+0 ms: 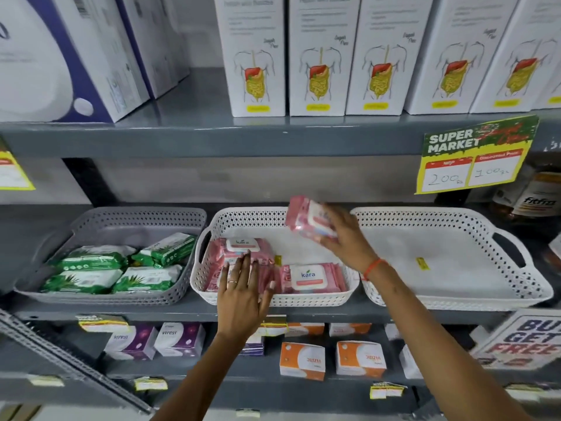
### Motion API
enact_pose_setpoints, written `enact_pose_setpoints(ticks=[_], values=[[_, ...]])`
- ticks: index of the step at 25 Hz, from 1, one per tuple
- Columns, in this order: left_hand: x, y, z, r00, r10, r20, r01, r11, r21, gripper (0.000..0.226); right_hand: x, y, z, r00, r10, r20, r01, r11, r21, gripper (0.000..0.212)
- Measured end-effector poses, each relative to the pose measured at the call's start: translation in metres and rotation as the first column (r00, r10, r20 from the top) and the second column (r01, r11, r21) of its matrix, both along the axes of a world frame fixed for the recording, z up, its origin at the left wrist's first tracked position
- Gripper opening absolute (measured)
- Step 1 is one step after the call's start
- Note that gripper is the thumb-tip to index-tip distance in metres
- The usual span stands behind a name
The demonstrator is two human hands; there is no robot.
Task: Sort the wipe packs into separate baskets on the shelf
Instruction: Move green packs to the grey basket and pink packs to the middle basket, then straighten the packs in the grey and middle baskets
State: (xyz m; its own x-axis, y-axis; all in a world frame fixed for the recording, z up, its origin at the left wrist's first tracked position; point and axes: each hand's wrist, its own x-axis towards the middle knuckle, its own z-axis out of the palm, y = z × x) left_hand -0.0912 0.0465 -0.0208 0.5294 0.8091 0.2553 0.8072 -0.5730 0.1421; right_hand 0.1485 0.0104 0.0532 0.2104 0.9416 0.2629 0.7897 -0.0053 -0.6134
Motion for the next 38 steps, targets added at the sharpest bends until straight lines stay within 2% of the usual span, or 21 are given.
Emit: enact_pose_setpoints(ticks=[1, 3, 5, 6, 8, 10, 12, 14, 16, 17, 19, 21, 22, 23, 25, 26, 27, 30, 32, 35, 38], values=[[-0.009, 0.006, -0.003, 0.999, 0.029, 0.015, -0.03, 0.999, 0.022, 0.076, -0.008, 0.004, -0.009, 0.996, 0.066, 0.062, -0.054, 0.984, -0.172, 0.07], [-0.023, 0.015, -0.007, 0.994, 0.095, 0.046, -0.096, 0.995, 0.016, 0.079, -0.013, 0.009, -0.026, 0.98, 0.143, 0.139, -0.065, 0.887, -0.457, 0.067], [-0.029, 0.018, -0.005, 0.987, 0.139, 0.084, -0.141, 0.99, 0.018, 0.079, -0.009, 0.011, -0.024, 0.973, 0.143, 0.178, -0.006, 0.795, -0.606, 0.062], [-0.034, 0.019, -0.001, 0.986, 0.143, 0.087, -0.144, 0.99, 0.0, 0.08, -0.009, 0.015, -0.022, 0.965, 0.127, 0.231, 0.044, 0.787, -0.615, 0.059], [-0.035, 0.022, 0.004, 0.985, 0.153, 0.085, -0.157, 0.987, 0.043, 0.081, -0.01, 0.017, -0.004, 0.949, 0.062, 0.308, 0.123, 0.829, -0.546, 0.05], [-0.102, 0.044, -0.007, 0.942, 0.31, 0.131, -0.317, 0.947, 0.04, 0.08, -0.091, 0.07, 0.011, 0.977, 0.077, 0.196, 0.01, 0.913, -0.408, 0.04], [-0.113, 0.048, -0.007, 0.939, 0.315, 0.14, -0.324, 0.945, 0.04, 0.076, -0.122, 0.081, 0.018, 0.999, 0.046, 0.021, -0.041, 0.979, -0.2, 0.031], [-0.118, 0.051, -0.008, 0.938, 0.328, 0.116, -0.333, 0.943, 0.03, 0.077, -0.154, 0.1, 0.014, 0.988, 0.108, -0.109, -0.121, 0.985, -0.123, 0.025], [-0.127, 0.06, -0.005, 0.93, 0.342, 0.132, -0.346, 0.938, 0.007, 0.082, -0.184, 0.127, 0.002, 0.97, 0.206, -0.127, -0.225, 0.961, -0.16, 0.026], [-0.138, 0.067, -0.007, 0.924, 0.356, 0.139, -0.361, 0.933, 0.011, 0.083, -0.201, 0.143, 0.0, 0.969, 0.238, -0.073, -0.248, 0.951, -0.186, 0.03], [-0.166, 0.081, -0.008, 0.91, 0.391, 0.141, -0.398, 0.917, 0.031, 0.083, -0.228, 0.178, -0.002, 0.945, 0.282, 0.163, -0.244, 0.944, -0.22, 0.042], [-0.191, 0.093, -0.006, 0.899, 0.414, 0.146, -0.422, 0.906, 0.028, 0.083, -0.243, 0.207, -0.004, 0.808, 0.419, 0.414, -0.29, 0.895, -0.339, 0.054], [-0.204, 0.098, -0.006, 0.893, 0.426, 0.148, -0.432, 0.902, 0.016, 0.084, -0.25, 0.22, -0.007, 0.723, 0.502, 0.475, -0.302, 0.847, -0.437, 0.061], [-0.214, 0.102, -0.006, 0.89, 0.431, 0.15, -0.437, 0.899, 0.012, 0.083, -0.255, 0.23, -0.009, 0.664, 0.576, 0.477, -0.293, 0.787, -0.543, 0.068], [-0.226, 0.105, -0.005, 0.891, 0.425, 0.157, -0.432, 0.902, 0.012, 0.082, -0.261, 0.244, -0.015, 0.631, 0.666, 0.397, -0.249, 0.659, -0.71, 0.08], [-0.228, 0.105, -0.005, 0.893, 0.42, 0.163, -0.428, 0.904, 0.015, 0.08, -0.263, 0.248, -0.015, 0.633, 0.681, 0.369, -0.237, 0.624, -0.745, 0.083], [-0.229, 0.106, -0.006, 0.892, 0.42, 0.166, -0.428, 0.904, 0.018, 0.078, -0.265, 0.253, -0.017, 0.652, 0.667, 0.36, -0.233, 0.629, -0.742, 0.084], [-0.228, 0.108, -0.009, 0.88, 0.433, 0.193, -0.441, 0.897, -0.003, 0.074, -0.27, 0.258, -0.02, 0.724, 0.513, 0.46, -0.162, 0.776, -0.61, 0.079], [-0.228, 0.109, -0.01, 0.888, 0.42, 0.19, -0.429, 0.904, 0.005, 0.072, -0.272, 0.253, -0.025, 0.753, 0.437, 0.492, -0.12, 0.826, -0.551, 0.075], [-0.236, 0.114, -0.011, 0.909, 0.385, 0.163, -0.397, 0.917, 0.049, 0.075, -0.273, 0.249, -0.029, 0.807, 0.409, 0.427, -0.139, 0.833, -0.535, 0.076], [-0.246, 0.119, -0.013, 0.898, 0.403, 0.179, -0.421, 0.903, 0.08, 0.075, -0.273, 0.247, -0.028, 0.815, 0.411, 0.409, -0.126, 0.814, -0.567, 0.078]])
